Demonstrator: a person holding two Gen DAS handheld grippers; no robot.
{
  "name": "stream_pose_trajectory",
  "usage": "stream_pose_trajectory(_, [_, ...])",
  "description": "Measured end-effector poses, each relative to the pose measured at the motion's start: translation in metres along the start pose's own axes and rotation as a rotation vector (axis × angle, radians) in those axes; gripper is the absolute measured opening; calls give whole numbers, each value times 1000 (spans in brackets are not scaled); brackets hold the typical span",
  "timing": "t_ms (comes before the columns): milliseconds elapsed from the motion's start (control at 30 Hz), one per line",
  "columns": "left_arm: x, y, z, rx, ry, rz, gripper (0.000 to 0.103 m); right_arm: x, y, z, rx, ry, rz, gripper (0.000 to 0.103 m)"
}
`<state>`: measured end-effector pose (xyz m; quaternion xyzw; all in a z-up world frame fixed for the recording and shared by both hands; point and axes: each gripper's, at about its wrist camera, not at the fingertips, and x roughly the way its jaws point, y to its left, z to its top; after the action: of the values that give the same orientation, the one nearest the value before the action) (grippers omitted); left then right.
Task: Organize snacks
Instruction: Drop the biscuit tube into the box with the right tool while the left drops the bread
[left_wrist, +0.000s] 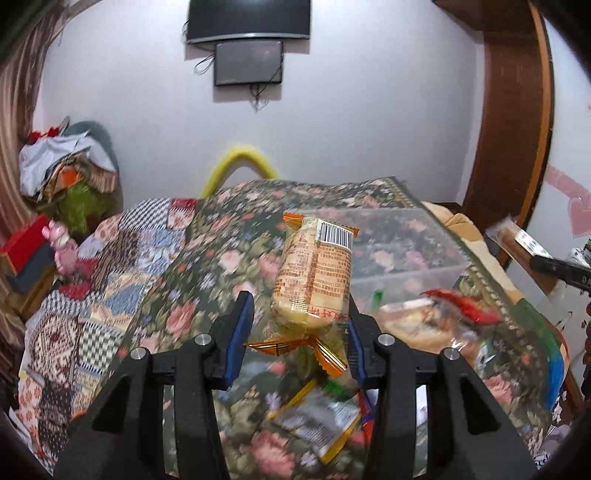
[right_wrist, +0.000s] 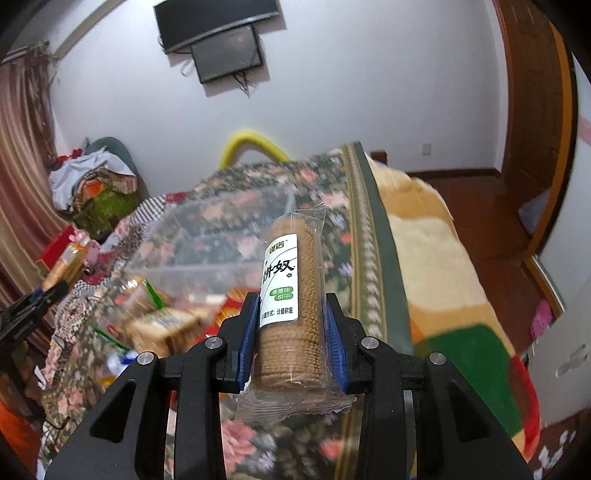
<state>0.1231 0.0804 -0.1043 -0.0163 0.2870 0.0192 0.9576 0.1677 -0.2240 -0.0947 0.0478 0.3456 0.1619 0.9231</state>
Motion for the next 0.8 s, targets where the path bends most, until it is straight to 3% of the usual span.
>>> stream_pose_trajectory(400, [32, -32, 41, 22, -14, -93, 46, 10, 22, 35, -51, -96, 48, 32])
stream_pose_trajectory(800, [88, -57, 69, 58, 22, -108, 46, 46, 35, 45, -79, -58, 100, 31])
